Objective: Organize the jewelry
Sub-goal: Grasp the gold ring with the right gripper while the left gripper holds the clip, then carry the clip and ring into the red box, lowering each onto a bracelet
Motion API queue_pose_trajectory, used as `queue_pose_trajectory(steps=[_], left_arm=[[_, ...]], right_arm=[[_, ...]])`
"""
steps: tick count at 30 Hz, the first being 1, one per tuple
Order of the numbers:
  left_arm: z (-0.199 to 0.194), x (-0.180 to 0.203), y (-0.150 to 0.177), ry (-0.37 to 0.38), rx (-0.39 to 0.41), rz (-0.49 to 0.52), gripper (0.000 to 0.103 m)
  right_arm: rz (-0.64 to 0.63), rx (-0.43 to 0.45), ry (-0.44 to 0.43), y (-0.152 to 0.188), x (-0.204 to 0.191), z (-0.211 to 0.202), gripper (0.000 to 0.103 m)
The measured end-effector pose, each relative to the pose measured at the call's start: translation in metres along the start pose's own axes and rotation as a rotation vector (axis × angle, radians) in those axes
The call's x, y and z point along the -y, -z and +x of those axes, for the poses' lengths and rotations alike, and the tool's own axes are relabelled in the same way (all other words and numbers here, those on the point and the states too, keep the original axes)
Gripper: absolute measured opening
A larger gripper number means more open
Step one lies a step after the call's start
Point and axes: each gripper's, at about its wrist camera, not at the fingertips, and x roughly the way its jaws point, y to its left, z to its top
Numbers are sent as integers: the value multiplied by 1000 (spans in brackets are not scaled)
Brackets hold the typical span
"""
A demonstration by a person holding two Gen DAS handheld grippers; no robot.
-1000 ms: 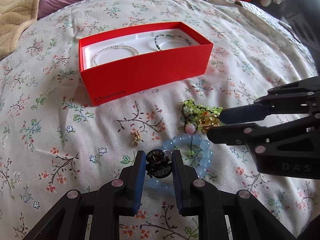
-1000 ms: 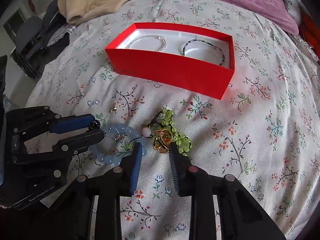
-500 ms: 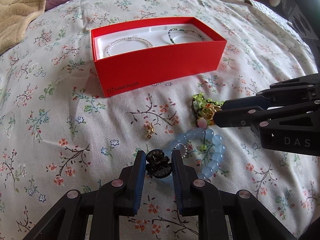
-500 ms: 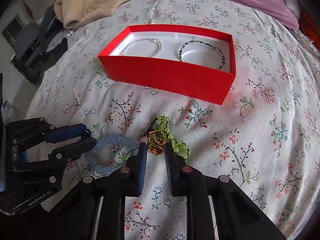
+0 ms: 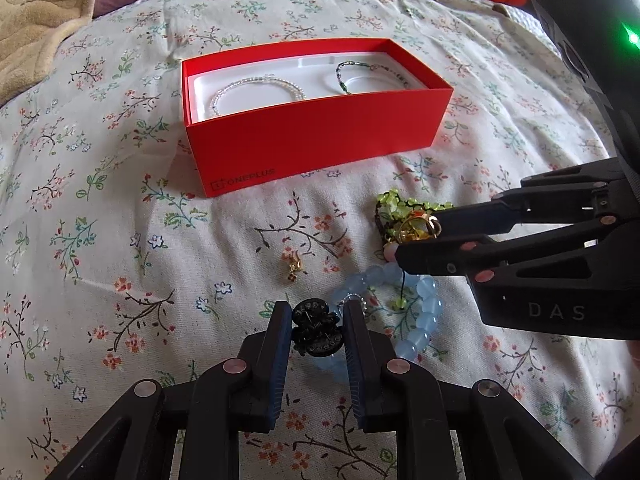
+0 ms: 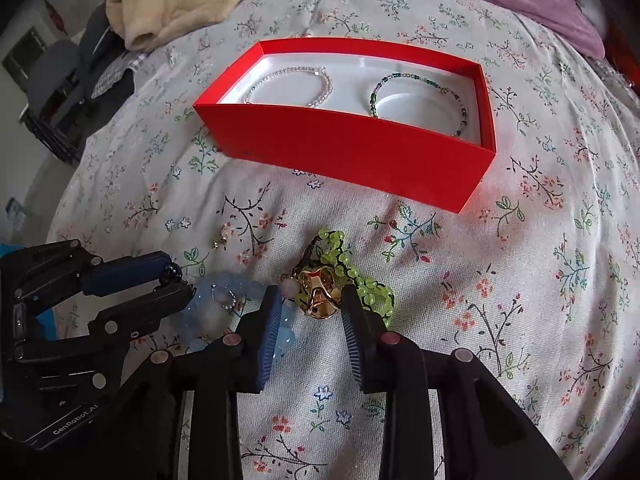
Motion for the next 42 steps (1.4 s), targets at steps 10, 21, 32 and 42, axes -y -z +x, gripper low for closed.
queue_pose_trajectory(steps=[10, 21, 32, 42], left_arm=[[-4, -11, -2, 9, -10, -50, 21], [-18, -25, -15, 9, 11, -112, 21], [-34, -35, -50, 31, 73, -176, 20], [-23, -42, -86, 86, 101, -272, 20]], right_arm=[[18, -4, -21, -5, -6, -11, 19], [70, 27, -90, -11, -9, -46, 19], [185, 127, -160, -28, 14, -86, 19], [300, 190, -180, -50, 42, -94, 20]])
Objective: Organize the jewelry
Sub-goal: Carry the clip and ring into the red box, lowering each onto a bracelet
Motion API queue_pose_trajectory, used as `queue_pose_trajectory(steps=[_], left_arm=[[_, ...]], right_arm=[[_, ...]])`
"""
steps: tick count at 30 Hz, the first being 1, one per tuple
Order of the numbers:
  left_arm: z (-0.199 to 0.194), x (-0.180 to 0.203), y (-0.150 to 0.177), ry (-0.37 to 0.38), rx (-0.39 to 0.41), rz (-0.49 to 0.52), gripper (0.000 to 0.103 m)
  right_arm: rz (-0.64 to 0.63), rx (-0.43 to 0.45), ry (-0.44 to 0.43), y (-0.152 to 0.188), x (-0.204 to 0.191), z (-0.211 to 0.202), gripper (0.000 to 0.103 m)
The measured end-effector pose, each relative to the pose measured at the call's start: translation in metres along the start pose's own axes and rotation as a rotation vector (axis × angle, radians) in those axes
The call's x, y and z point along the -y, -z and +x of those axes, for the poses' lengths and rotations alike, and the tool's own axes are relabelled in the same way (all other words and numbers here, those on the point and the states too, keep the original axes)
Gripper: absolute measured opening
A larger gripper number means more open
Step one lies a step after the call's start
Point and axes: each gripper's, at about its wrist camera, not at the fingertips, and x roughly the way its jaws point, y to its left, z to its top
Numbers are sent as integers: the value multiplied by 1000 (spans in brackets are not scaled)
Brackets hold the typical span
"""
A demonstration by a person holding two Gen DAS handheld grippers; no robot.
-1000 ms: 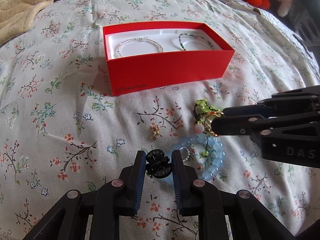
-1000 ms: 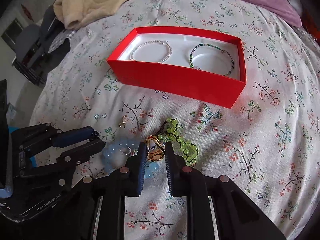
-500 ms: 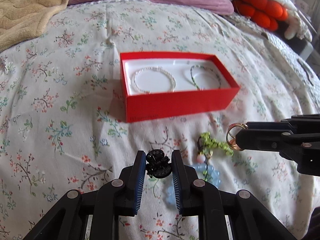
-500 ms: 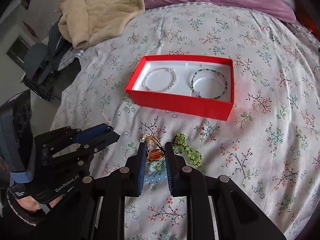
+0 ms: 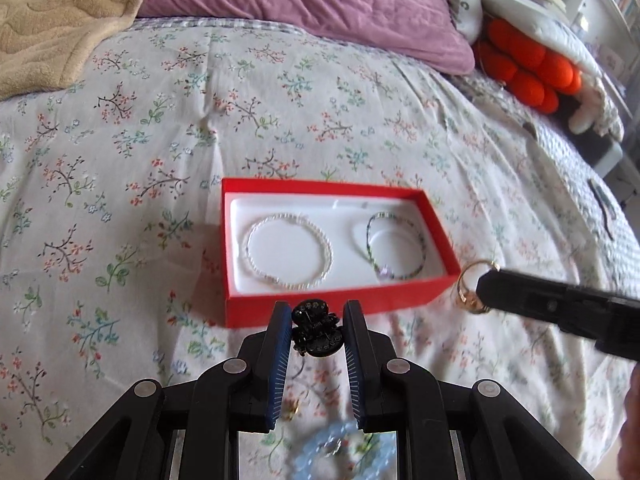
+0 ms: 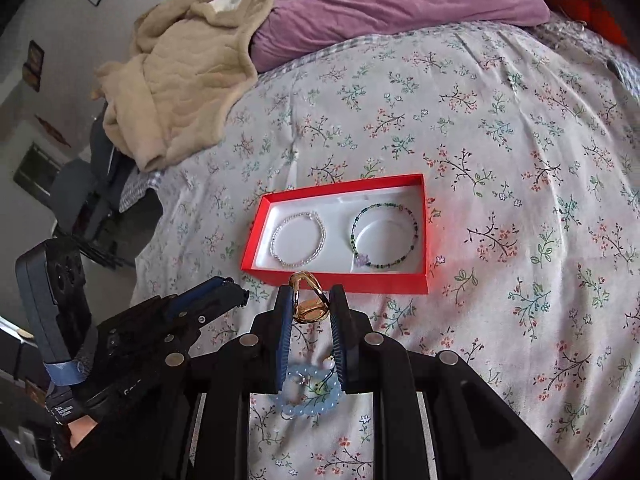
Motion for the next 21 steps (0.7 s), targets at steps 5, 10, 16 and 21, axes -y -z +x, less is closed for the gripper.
queue_pose_trajectory(steps=[5, 10, 16, 21], left_arm=[[16, -6, -13, 13, 1, -75, 20], [33, -7, -23, -15, 19, -96, 20], [56, 0, -29, -58, 20, -80, 20], [67, 4, -30, -111, 15, -49, 21]], right_arm=[[41, -1, 12, -11, 12, 12, 19], [72, -3, 31, -20, 24, 27, 20], [85, -15, 67, -27, 34, 45, 20], [78, -9, 78, -30, 38, 50, 20]])
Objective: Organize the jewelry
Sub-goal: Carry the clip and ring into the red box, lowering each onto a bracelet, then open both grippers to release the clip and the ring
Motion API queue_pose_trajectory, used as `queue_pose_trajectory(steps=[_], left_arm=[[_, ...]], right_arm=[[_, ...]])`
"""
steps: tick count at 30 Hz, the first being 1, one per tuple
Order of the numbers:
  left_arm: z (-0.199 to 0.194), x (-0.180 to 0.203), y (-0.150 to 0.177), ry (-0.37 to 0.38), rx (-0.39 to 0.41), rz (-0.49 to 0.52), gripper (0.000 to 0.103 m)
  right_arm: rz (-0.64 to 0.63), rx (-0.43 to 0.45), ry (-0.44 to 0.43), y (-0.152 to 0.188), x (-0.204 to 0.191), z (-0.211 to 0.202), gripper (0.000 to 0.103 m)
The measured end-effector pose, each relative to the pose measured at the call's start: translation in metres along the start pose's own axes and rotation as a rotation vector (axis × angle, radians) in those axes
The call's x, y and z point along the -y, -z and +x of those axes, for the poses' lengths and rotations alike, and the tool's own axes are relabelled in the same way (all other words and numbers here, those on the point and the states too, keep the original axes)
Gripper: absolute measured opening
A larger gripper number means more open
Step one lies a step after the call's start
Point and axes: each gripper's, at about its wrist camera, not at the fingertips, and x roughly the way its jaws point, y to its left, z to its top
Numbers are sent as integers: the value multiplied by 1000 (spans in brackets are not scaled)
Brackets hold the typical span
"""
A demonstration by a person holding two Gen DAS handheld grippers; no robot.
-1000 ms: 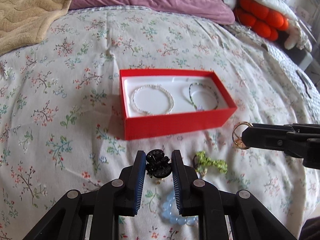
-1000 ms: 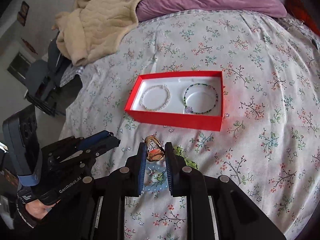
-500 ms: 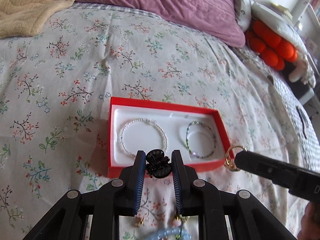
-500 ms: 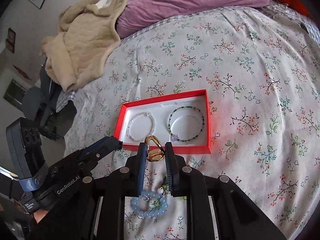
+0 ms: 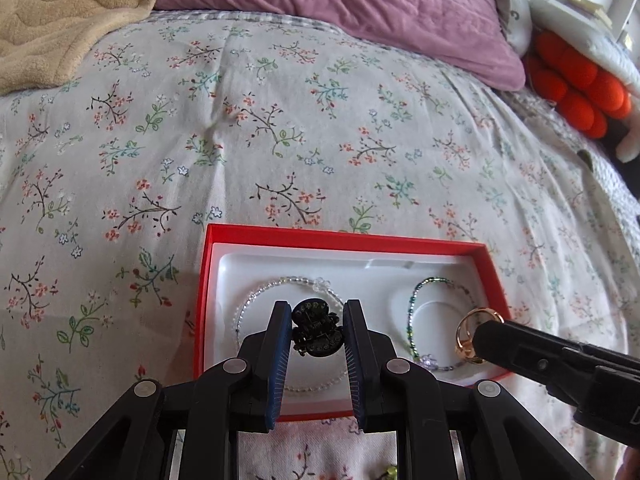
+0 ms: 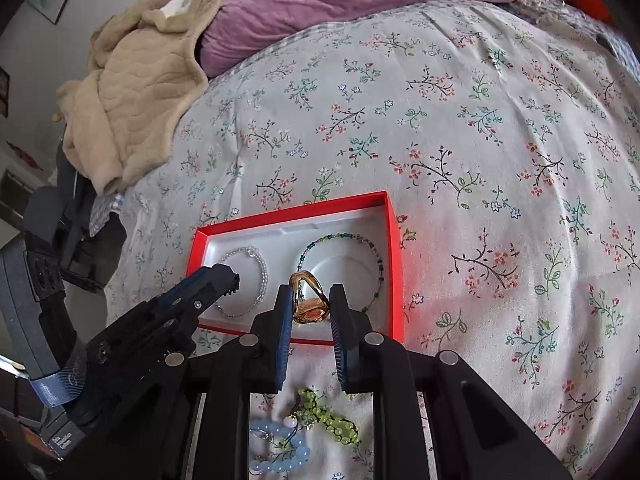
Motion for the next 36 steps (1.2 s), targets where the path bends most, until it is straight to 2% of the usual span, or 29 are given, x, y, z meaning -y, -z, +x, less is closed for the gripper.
queue_pose_trajectory(steps=[13, 17, 18, 20, 21, 26, 29, 31, 36], left_arm=[[9, -2, 1, -26, -11, 2, 21], [8, -1, 2, -32, -15, 14, 21], [7, 0, 3, -33, -17, 15, 24], [5, 0, 3, -36, -17, 19, 32], [4, 0, 3, -36, -15, 21, 37], [-6, 1, 4, -30, -7, 34, 43], [-13, 2, 5, -23, -10, 43, 53], [-18, 3, 8, -21, -8, 60, 67], [-31, 8, 16, -36, -6, 106, 84]], right_arm=[[-11, -8, 24, -2, 4, 7, 20], [18, -14, 7, -3, 11, 7, 26], [19, -15, 4, -3, 12, 6, 29], [12, -11, 6, -2, 12, 2, 45], [8, -6, 4, -1, 12, 0, 48], [-16, 14, 14, 1, 10, -15, 50], [-24, 20, 25, 3, 11, -23, 54], [-29, 23, 34, 4, 11, -28, 58], [-37, 30, 57, 10, 14, -40, 67]])
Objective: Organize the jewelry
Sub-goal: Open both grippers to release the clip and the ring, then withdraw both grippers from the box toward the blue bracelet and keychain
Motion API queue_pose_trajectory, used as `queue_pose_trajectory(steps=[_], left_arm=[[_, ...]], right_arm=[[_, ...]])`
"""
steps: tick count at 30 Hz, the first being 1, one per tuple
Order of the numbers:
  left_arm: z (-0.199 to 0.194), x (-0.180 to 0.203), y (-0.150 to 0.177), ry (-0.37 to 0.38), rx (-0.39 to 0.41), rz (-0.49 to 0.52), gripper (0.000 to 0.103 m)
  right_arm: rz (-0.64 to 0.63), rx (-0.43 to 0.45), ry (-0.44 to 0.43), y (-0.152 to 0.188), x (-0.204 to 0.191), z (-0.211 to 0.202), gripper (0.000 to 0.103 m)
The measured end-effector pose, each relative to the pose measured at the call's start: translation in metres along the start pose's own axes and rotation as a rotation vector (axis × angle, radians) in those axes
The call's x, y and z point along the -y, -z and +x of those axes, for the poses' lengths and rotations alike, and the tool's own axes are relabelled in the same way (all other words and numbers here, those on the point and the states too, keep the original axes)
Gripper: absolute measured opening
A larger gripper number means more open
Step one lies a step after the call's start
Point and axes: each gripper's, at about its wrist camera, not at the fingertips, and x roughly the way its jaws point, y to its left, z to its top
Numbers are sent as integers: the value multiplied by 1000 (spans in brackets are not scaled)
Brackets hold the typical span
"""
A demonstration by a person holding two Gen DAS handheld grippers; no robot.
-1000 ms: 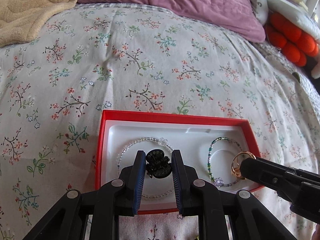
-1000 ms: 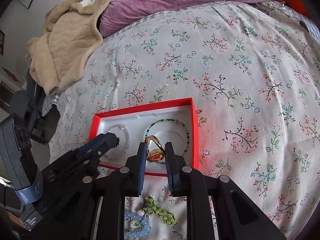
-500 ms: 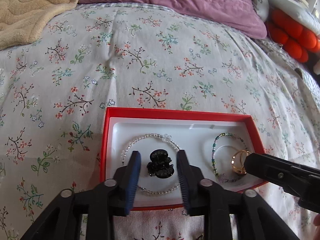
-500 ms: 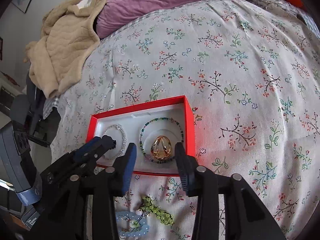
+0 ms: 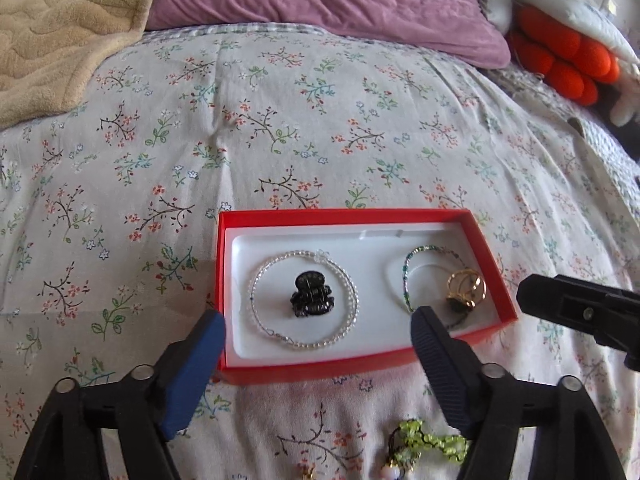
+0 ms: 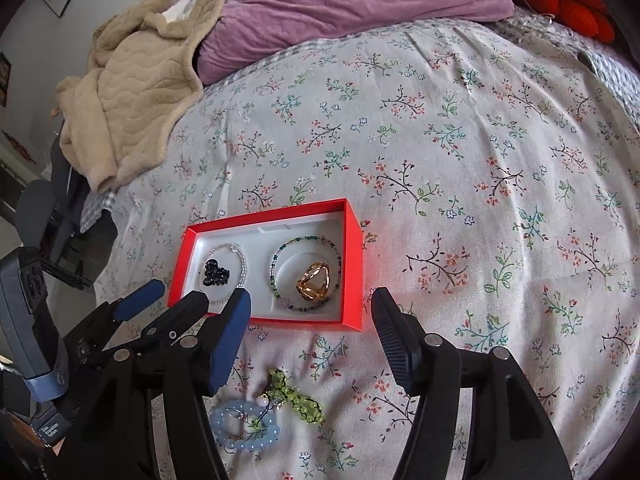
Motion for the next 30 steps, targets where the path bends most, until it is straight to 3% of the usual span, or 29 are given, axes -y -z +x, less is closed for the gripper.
queue_pose_trajectory(steps=[8, 30], left_arm=[[-14, 4, 18, -36, -34, 48, 95], [-42, -20, 61, -107, -86, 104, 101]], right_arm=[[-22, -10, 41, 14, 0, -13, 74], [-147, -96, 111, 63, -9, -24, 82]])
